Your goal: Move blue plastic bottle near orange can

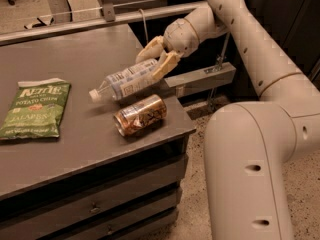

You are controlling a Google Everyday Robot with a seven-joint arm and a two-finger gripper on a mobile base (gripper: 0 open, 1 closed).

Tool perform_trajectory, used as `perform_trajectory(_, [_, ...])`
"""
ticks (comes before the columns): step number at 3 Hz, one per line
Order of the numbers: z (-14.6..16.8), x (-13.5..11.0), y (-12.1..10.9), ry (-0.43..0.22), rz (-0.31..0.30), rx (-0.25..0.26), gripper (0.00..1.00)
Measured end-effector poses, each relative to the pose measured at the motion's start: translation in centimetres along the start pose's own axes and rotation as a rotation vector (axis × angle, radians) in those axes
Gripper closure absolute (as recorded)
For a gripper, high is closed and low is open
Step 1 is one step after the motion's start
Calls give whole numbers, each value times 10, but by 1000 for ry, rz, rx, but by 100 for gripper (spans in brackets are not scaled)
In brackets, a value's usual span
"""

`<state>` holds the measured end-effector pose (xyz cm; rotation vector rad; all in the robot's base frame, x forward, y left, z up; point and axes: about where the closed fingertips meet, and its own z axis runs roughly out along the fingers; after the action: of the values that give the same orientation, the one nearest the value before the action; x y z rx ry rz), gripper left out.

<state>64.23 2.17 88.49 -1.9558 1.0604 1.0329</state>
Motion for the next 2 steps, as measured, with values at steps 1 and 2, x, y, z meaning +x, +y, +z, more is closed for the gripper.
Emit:
perform_trajectory(1, [2,12,21,35,54,-34,100])
perform_trajectory(2, [2,22,36,73,85,-53,100])
